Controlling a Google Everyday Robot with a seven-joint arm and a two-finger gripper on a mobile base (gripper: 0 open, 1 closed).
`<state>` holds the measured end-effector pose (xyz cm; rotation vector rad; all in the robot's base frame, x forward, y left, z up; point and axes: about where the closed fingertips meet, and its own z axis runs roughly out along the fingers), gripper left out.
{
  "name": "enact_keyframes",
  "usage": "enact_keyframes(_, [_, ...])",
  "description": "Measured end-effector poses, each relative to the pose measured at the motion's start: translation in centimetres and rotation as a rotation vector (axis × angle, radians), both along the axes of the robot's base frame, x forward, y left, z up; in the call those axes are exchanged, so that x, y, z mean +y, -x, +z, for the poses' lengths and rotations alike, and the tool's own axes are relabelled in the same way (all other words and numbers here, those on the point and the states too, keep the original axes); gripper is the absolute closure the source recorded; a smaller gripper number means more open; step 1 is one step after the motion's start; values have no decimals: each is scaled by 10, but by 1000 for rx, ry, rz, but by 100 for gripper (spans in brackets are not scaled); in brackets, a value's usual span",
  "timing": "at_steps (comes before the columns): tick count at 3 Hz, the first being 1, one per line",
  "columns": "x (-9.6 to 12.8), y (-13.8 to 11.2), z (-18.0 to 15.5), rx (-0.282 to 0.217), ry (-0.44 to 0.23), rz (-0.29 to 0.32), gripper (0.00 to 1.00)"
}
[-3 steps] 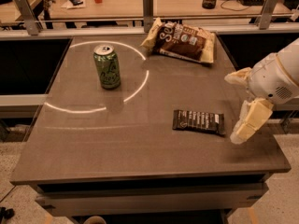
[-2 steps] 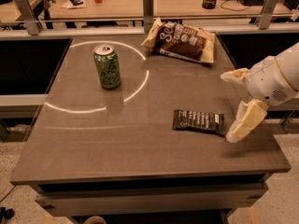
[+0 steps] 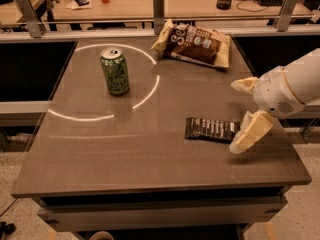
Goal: Move rxbar chocolate near green can
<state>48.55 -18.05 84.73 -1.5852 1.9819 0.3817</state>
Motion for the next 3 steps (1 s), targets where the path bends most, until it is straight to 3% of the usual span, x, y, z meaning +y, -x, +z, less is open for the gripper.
enact_keyframes(3, [23,12,-22,79,17,-48,0])
